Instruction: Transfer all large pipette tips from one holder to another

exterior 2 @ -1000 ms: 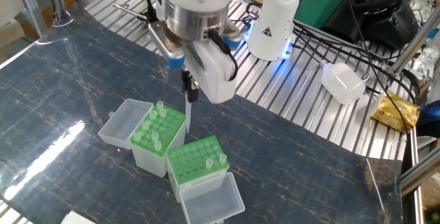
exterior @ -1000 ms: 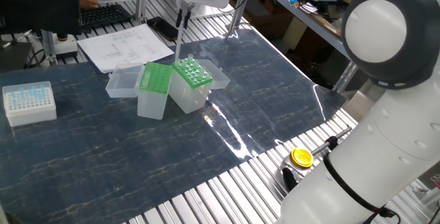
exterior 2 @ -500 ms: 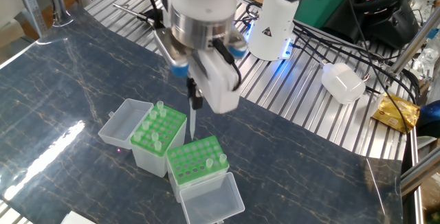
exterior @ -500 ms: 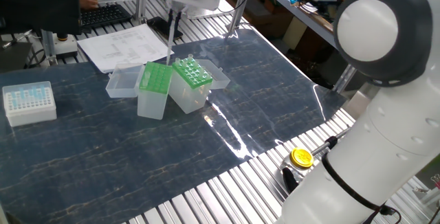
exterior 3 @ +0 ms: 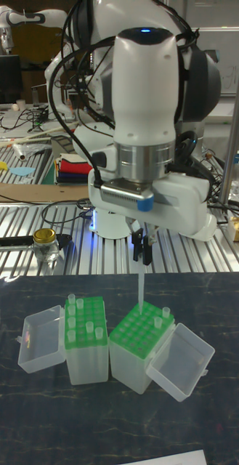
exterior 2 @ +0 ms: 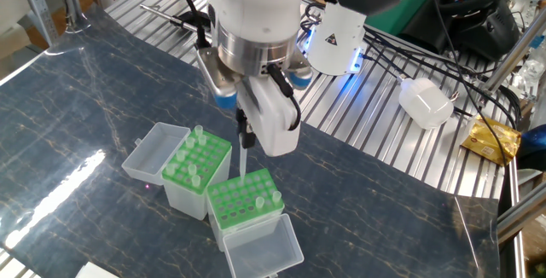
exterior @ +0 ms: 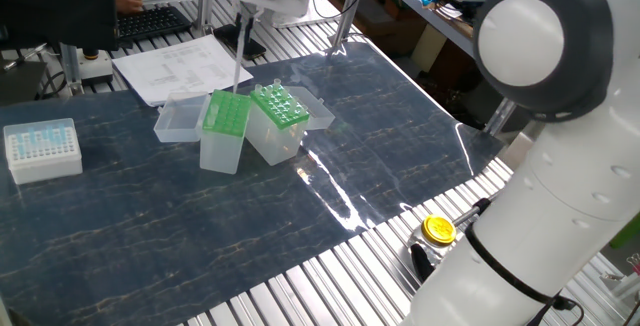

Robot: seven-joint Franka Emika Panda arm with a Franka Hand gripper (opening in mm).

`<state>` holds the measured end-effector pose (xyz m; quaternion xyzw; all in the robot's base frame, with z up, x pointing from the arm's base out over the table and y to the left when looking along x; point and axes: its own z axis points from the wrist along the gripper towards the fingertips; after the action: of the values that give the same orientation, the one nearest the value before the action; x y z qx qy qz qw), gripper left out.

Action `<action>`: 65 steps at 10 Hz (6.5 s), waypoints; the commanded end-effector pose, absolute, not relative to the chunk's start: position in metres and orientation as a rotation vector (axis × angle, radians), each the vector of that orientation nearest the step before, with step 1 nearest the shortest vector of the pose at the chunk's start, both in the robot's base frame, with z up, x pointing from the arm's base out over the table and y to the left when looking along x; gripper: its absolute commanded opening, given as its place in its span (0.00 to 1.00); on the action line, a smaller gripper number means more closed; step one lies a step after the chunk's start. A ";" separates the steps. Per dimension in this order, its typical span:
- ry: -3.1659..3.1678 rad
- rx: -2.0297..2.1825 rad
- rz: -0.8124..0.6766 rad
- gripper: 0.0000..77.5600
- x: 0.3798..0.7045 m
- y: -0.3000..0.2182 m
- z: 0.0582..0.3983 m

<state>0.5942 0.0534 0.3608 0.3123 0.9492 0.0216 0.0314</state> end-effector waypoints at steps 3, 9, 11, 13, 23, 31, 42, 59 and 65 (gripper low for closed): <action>2.896 1.006 0.083 0.03 0.603 0.062 0.355; 2.878 1.042 0.099 0.03 0.609 0.068 0.348; 2.872 1.051 0.108 0.03 0.611 0.069 0.345; 2.872 1.050 0.116 0.03 0.613 0.070 0.343; 2.870 1.020 0.136 0.03 0.612 0.064 0.330; 2.857 1.012 0.141 0.03 0.608 0.063 0.315; 2.854 0.955 0.077 0.03 0.605 0.067 0.280; 2.861 0.986 0.075 1.00 0.604 0.066 0.277; 2.885 0.936 0.053 1.00 0.607 0.050 0.272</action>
<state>0.6044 0.0628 0.2738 0.3197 0.9457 0.0216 0.0545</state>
